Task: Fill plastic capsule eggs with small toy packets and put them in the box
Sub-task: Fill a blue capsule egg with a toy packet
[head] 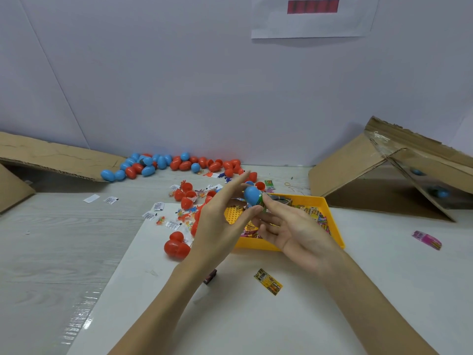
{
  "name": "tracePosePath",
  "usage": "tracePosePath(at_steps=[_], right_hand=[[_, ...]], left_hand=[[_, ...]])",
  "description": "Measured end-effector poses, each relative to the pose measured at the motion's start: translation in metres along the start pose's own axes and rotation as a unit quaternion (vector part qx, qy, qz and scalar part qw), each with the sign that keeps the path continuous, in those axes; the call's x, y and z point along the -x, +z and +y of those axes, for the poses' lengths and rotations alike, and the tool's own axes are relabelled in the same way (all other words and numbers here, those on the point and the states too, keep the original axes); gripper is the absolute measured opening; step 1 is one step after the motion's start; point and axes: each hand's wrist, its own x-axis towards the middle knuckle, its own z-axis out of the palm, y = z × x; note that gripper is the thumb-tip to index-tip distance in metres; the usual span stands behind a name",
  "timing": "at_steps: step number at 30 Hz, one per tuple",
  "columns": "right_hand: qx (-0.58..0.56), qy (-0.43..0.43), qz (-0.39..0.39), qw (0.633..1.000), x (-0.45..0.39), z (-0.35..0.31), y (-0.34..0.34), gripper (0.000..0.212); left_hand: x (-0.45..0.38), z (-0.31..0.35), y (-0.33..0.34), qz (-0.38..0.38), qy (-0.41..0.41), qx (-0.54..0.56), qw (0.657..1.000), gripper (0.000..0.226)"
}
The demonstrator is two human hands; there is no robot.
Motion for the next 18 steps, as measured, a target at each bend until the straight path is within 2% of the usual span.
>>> tracePosePath(at_steps=[4, 11, 18], right_hand=[[-0.024, 0.015, -0.018, 0.999, -0.0008, -0.0012, 0.0001, 0.031], [-0.047, 0.04, -0.016, 0.998, -0.0004, -0.0002, -0.0001, 0.046], [-0.064, 0.048, -0.016, 0.997, -0.001, 0.0009, 0.0019, 0.043]], left_hand=[[-0.0001, 0.0013, -0.0014, 0.008, 0.008, 0.02, 1.0, 0.047], [-0.0024, 0.0019, -0.0065, -0.021, -0.022, 0.053, 0.998, 0.042], [-0.0022, -0.0008, -0.0052, -0.013, -0.018, 0.042, 0.999, 0.04]])
